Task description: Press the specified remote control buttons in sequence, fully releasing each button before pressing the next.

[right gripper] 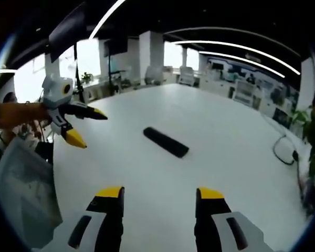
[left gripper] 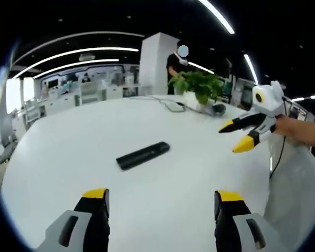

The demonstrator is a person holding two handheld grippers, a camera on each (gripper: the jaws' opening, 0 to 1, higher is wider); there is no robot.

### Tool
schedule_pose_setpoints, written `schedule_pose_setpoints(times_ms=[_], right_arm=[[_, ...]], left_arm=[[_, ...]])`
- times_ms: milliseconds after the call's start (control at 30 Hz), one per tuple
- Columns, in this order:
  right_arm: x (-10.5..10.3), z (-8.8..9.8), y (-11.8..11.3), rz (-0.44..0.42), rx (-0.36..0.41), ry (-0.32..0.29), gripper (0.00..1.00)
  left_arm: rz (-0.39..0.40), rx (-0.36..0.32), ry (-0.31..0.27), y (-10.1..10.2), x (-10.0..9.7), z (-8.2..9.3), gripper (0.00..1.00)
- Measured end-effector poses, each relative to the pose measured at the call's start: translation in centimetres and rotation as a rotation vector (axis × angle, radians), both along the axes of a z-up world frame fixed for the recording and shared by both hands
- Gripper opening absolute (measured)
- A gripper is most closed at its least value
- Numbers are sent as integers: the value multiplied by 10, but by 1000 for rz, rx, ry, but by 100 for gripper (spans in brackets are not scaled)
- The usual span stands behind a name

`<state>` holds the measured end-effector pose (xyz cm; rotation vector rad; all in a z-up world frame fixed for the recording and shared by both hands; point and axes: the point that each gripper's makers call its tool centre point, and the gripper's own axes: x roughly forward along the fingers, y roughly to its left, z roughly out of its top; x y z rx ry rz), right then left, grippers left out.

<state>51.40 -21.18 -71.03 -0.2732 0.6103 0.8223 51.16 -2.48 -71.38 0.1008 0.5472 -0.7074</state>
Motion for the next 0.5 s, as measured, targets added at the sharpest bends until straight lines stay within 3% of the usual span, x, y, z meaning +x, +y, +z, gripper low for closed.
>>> schedule_pose_setpoints(times_ms=[500], right_arm=[[19,-23,-5,14,-35,28,52]], left_arm=[[-24,32,40,4,15,-22,81]])
